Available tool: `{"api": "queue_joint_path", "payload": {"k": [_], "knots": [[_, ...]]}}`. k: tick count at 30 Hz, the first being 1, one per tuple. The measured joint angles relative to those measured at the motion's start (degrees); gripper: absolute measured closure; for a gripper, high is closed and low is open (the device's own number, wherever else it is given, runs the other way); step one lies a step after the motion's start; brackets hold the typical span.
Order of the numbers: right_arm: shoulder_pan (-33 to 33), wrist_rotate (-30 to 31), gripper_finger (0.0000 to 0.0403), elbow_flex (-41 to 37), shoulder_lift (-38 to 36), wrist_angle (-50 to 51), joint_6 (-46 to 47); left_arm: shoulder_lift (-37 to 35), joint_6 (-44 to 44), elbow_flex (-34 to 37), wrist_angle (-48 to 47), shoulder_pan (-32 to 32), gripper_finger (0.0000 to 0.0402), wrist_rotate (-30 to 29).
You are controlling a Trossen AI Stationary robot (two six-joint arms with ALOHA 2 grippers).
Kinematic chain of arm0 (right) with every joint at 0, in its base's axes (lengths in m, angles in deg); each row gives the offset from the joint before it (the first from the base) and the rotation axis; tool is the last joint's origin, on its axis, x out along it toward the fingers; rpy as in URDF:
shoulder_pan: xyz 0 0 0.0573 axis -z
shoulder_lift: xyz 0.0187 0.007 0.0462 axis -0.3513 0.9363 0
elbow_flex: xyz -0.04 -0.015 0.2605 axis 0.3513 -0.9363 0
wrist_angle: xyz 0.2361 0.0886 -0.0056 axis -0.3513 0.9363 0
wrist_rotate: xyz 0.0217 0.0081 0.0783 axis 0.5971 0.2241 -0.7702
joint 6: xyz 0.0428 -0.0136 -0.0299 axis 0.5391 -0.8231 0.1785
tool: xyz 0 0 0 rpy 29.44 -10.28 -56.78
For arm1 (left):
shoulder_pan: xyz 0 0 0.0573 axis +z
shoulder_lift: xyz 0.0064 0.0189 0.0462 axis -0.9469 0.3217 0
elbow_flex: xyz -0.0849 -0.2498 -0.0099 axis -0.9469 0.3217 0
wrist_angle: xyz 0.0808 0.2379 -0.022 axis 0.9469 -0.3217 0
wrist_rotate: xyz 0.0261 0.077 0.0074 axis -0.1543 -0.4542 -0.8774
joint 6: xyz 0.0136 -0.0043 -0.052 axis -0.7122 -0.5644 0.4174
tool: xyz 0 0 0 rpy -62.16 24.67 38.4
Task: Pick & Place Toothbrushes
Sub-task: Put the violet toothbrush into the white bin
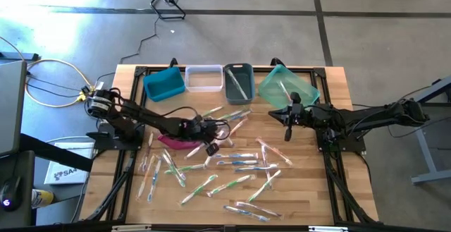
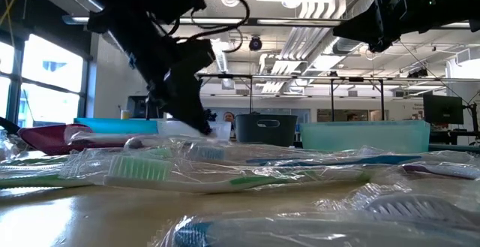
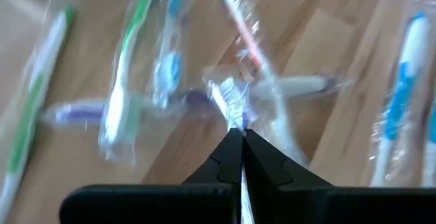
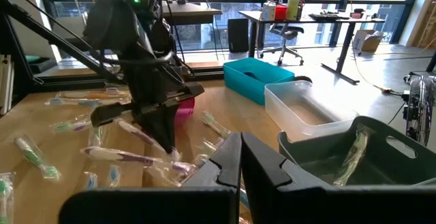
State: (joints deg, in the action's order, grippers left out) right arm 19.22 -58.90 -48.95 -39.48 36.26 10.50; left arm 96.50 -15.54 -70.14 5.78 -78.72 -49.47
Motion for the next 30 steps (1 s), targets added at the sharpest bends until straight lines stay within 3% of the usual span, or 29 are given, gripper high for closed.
{"api": "queue_joint_path", "payload": {"k": [7,13,21,30], "knots": [[0.0,0.0,0.0398,0.0,-0.01,0.0,0.0,0.0,-7.04,-8.76,-11.66,0.0,0.0401,-6.52],[0.02,-0.02,0.0398,0.0,-0.02,0.02,0.02,0.0,-7.83,-16.62,-23.43,0.03,0.0401,-14.27],[0.02,0.0,0.0398,0.0,-0.02,0.02,0.02,0.0,-12.01,-21.52,-24.36,0.37,0.0401,-16.52],[0.0,-0.07,0.0398,0.0,-0.02,0.02,0.02,0.0,-14.28,-22.48,-24.79,1.92,0.0401,-16.92]]}}
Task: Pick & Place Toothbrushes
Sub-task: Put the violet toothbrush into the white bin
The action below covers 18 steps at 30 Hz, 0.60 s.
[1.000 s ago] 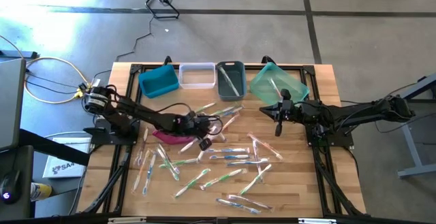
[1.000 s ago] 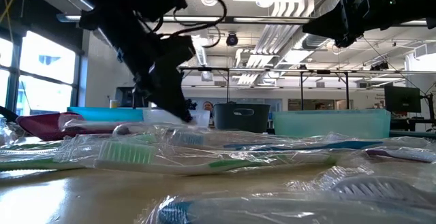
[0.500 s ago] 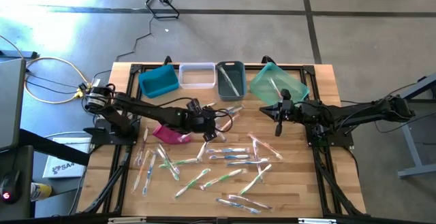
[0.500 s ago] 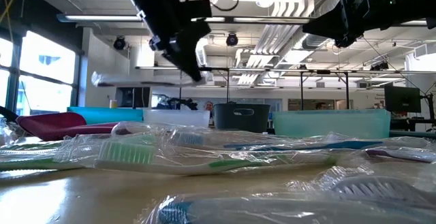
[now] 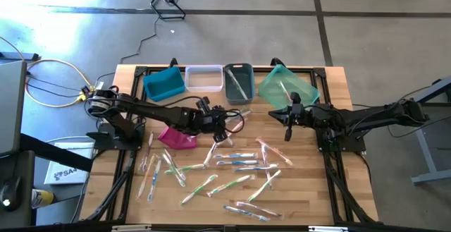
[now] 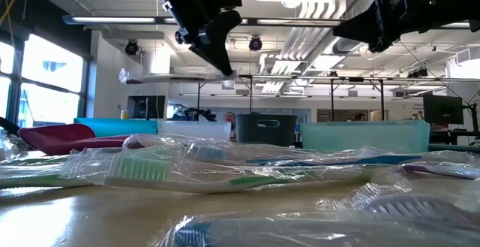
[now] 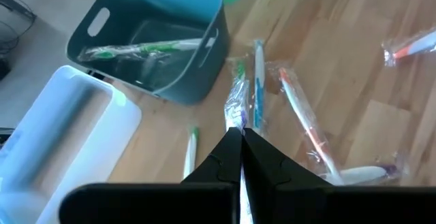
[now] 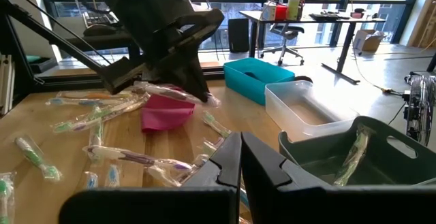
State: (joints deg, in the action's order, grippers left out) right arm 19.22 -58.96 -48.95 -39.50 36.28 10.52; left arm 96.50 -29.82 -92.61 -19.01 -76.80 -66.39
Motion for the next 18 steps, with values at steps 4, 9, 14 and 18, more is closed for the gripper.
{"api": "queue_joint_path", "payload": {"k": [4,9,14,18], "knots": [[0.0,0.0,0.0398,0.0,0.0,0.02,0.0,0.0,-0.07,0.0,-0.36,0.44,0.0401,-0.24],[0.0,0.02,0.0398,0.0,0.0,0.09,0.31,0.0,3.61,0.01,-3.24,0.22,0.0401,-0.04],[-0.01,0.01,0.0398,0.0,0.0,0.11,0.44,0.0,7.89,0.02,-6.31,-1.37,0.0401,0.39],[-0.02,0.02,0.0398,0.0,0.0,0.11,0.44,0.0,8.73,0.04,-7.31,-1.76,0.0401,0.28]]}}
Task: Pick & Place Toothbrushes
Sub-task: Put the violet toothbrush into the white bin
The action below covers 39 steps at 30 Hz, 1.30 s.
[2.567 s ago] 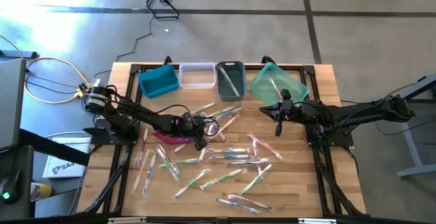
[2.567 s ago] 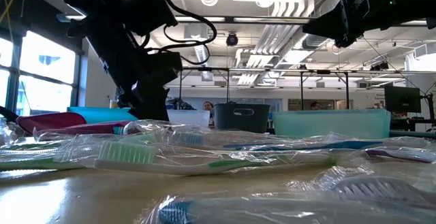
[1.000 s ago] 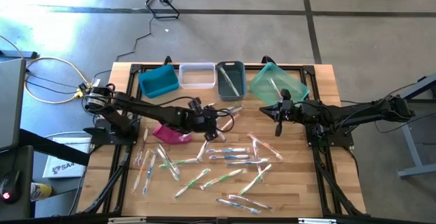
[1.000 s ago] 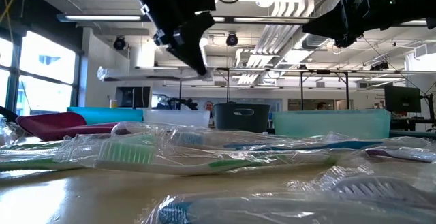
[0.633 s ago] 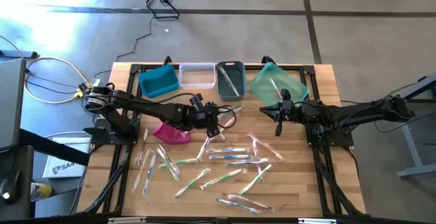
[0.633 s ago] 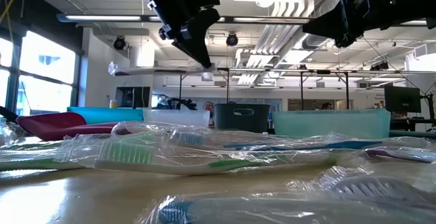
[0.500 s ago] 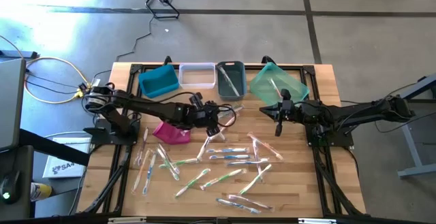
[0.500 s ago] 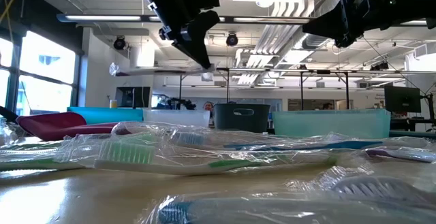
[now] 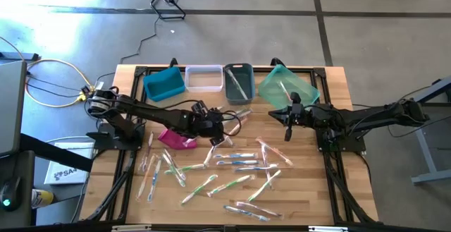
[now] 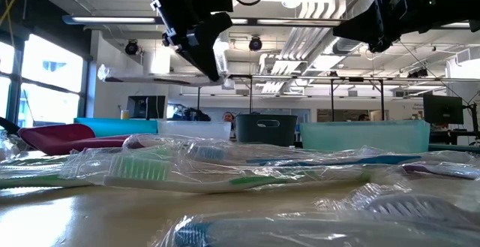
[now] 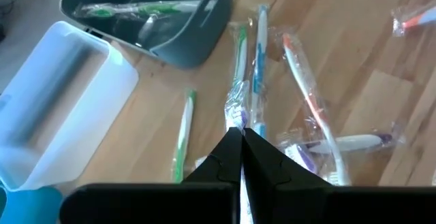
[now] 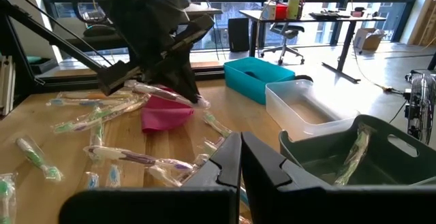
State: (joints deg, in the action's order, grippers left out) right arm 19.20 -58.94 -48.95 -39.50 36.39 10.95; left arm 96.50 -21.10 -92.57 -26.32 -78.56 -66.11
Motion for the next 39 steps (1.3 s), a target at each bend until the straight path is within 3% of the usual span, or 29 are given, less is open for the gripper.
{"api": "queue_joint_path", "payload": {"k": [11,31,39], "knots": [[0.0,0.02,0.0398,0.0,0.0,0.02,0.0,0.0,-2.63,0.02,0.02,0.24,0.0401,-1.35],[0.0,0.02,0.0398,0.02,0.0,0.07,0.0,0.02,-12.76,0.04,1.64,9.2,0.0401,0.23],[0.0,0.02,0.0398,0.02,0.0,0.07,0.0,-0.83,-21.65,0.07,9.83,14.36,0.0401,7.22]]}}
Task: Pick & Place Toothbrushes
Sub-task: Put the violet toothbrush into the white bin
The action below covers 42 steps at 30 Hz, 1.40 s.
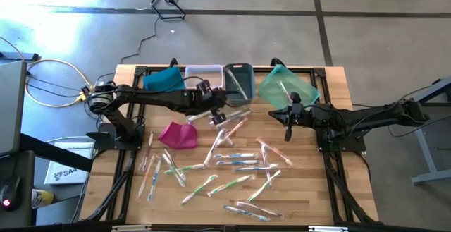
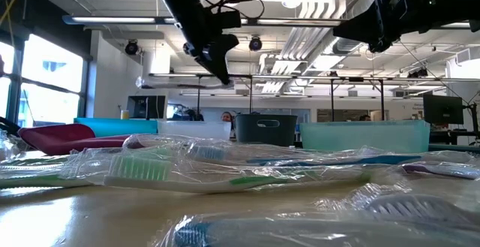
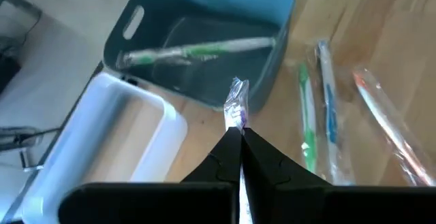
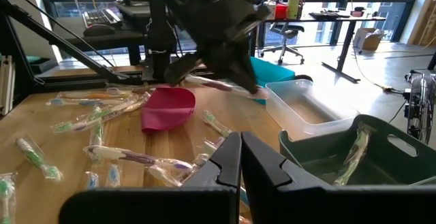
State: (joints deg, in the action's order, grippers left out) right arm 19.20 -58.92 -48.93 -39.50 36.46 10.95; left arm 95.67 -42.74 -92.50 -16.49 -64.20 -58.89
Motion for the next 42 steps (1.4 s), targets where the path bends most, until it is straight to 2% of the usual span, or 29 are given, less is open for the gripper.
{"api": "queue_joint_path", "payload": {"k": [7,19,26,35,42], "knots": [[0.02,0.02,0.0398,0.0,0.0,0.04,-0.07,-2.08,-7.65,0.07,5.27,5.59,0.0401,5.1],[0.0,0.0,0.0398,0.02,0.02,0.42,-0.22,-2.71,-16.38,0.0,20.55,20.78,0.0401,24.91],[0.02,0.02,0.0398,0.02,0.0,0.46,-0.24,-2.56,-16.58,0.0,25.31,29.68,0.0401,34.59],[0.02,0.02,0.0398,0.02,0.0,0.48,-0.63,-2.37,-17.24,0.0,27.7,34.42,0.0401,36.53],[0.02,0.05,0.0398,0.02,0.0,0.48,-0.66,3.14,-16.42,-0.02,31.88,34.96,0.0401,36.1]]}}
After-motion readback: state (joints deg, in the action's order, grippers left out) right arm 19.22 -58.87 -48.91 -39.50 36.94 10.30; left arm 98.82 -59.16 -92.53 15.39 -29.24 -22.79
